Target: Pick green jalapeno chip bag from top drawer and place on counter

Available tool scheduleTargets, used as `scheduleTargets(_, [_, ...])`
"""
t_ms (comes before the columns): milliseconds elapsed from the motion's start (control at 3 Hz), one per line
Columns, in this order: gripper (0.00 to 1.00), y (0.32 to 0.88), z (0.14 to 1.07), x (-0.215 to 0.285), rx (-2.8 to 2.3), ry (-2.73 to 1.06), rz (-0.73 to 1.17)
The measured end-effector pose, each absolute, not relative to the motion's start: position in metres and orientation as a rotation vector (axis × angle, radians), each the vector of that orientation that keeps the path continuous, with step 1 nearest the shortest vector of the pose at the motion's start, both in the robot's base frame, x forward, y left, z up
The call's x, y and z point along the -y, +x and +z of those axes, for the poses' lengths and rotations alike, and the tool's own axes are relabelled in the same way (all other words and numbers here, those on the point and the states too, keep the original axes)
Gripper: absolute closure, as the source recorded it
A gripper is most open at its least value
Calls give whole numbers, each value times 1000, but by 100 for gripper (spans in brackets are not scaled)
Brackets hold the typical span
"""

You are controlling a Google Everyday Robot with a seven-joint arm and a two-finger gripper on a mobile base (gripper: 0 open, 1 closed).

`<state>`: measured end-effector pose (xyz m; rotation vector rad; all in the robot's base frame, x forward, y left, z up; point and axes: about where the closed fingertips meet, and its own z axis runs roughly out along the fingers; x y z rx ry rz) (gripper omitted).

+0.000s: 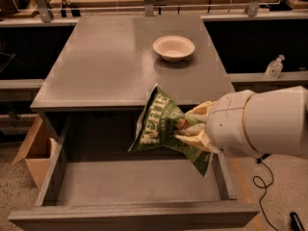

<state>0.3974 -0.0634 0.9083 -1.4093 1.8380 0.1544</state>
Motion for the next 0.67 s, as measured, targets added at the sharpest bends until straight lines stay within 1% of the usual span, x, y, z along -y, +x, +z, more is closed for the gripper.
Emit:
scheduleTargets(333, [100,451,887,86,-1821,-1350,163])
scheduleTargets(667, [100,492,877,83,-1774,-1351,158])
